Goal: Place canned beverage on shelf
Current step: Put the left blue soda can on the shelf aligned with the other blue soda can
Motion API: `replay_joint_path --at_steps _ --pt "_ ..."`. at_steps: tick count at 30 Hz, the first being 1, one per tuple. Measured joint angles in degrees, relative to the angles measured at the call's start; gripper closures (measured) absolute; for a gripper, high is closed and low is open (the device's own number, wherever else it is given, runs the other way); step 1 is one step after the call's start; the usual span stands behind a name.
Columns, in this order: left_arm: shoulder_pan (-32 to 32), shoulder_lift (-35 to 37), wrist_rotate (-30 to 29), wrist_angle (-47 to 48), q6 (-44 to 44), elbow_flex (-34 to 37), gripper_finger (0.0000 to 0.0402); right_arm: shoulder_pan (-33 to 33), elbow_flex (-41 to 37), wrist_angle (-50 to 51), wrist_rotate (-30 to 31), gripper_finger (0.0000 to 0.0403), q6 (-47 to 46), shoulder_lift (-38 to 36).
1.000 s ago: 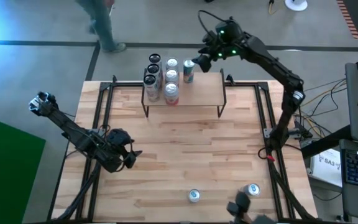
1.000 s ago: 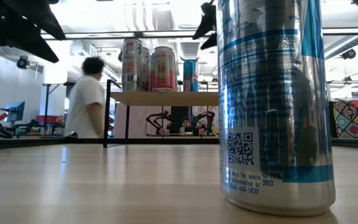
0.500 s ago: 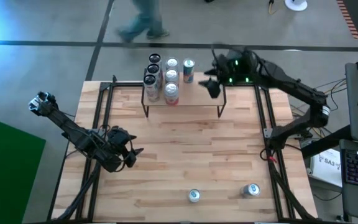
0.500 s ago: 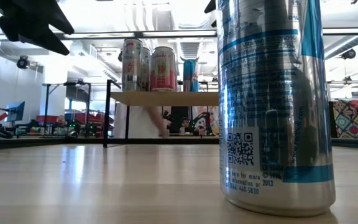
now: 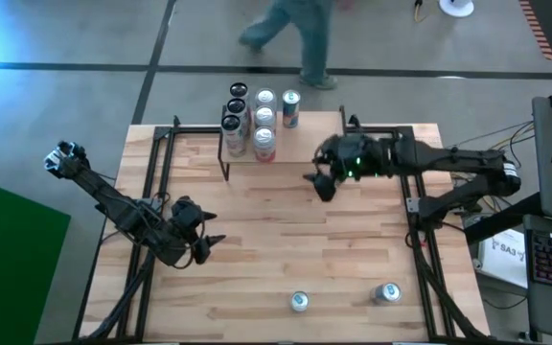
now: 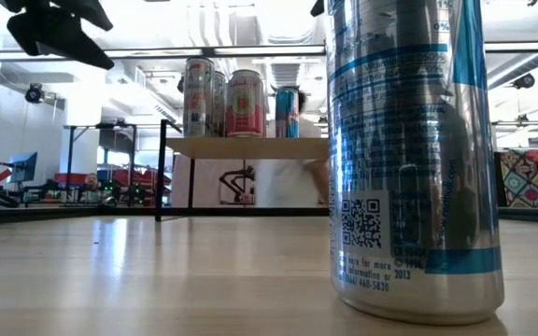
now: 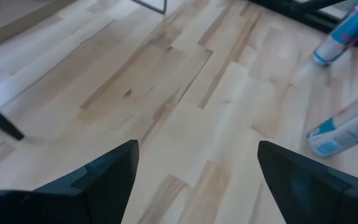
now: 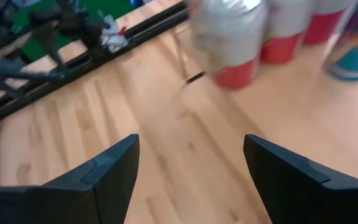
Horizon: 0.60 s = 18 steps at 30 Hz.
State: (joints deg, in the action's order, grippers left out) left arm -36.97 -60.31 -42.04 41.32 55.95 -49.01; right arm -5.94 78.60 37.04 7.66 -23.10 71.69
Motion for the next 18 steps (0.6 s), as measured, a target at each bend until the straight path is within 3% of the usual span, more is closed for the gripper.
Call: replay_joint_path --at_steps 11,14,18 --pt "0.03 -2.77 -0.19 -8.54 -8.76 0.0 0.0089 12.18 -2.82 -0.96 6.27 0.0126 -6.66 1.3" --pt "0.73 -4.26 -0.5 -10.13 -12.39 0.02 0.0089 13.96 -5.11 -2.81 5.76 0.0126 -11.33 2.12" --pt "1.89 -6.3 3.27 -16.29 -19.42 0.04 0.0089 18.42 -6.66 -4.86 4.8 0.0126 -13.41 4.88"
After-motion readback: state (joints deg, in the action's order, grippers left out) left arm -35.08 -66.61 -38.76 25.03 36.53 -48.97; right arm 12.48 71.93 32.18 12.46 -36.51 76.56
